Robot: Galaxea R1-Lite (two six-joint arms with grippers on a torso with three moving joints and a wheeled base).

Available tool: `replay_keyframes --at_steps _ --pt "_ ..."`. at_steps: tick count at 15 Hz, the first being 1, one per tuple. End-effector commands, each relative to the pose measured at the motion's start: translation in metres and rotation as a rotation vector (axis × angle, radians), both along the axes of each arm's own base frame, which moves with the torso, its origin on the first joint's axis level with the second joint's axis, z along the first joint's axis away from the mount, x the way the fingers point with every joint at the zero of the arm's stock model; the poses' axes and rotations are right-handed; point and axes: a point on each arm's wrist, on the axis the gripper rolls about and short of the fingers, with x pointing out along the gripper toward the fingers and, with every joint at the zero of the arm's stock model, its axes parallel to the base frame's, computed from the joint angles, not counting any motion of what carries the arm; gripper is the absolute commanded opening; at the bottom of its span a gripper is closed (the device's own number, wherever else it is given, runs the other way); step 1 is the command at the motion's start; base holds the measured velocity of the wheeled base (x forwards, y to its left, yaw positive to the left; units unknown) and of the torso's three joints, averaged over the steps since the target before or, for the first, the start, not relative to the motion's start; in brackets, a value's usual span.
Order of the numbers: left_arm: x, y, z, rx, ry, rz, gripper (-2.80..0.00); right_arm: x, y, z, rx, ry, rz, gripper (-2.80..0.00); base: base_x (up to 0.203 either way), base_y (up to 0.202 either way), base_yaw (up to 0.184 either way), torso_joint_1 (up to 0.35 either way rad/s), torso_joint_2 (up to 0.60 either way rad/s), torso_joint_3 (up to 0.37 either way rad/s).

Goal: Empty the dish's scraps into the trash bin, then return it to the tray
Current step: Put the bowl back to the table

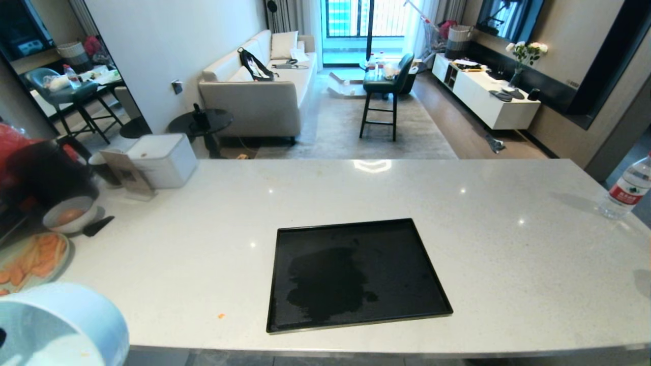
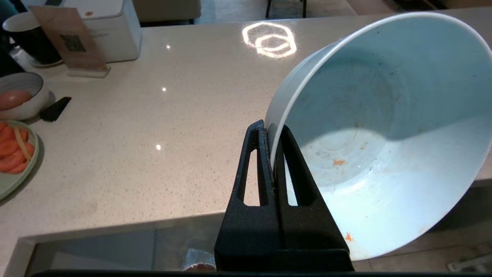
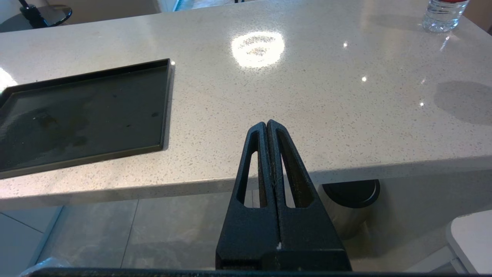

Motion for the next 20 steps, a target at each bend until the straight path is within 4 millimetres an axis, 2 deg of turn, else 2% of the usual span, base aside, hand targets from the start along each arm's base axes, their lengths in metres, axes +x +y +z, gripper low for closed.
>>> replay_keyframes --at_steps 1,5,9,14,20 --pt "0.033 -0.004 0.018 0.045 0.111 -0.024 -2.80 0.000 0.000 0.000 0.000 0.000 0.000 -2.80 0.000 0.000 0.000 0.000 0.00 0.000" --pt "0.077 -0.011 0.038 0.158 0.200 -0.078 -2.80 0.000 0.000 0.000 0.000 0.000 0.000 -2.80 0.000 0.000 0.000 0.000 0.00 0.000" --pt "0.123 -0.033 0.042 0.216 0.305 -0.207 -2.80 0.000 0.000 0.000 0.000 0.000 0.000 -2.80 0.000 0.000 0.000 0.000 0.00 0.000" --pt "0.184 -0.071 0.021 0.287 0.480 -0.321 -2.80 0.000 0.000 0.000 0.000 0.000 0.000 -2.80 0.000 0.000 0.000 0.000 0.00 0.000" --pt "0.264 -0.125 -0.005 0.339 0.555 -0.293 -2.80 0.000 0.000 0.000 0.000 0.000 0.000 -2.80 0.000 0.000 0.000 0.000 0.00 0.000"
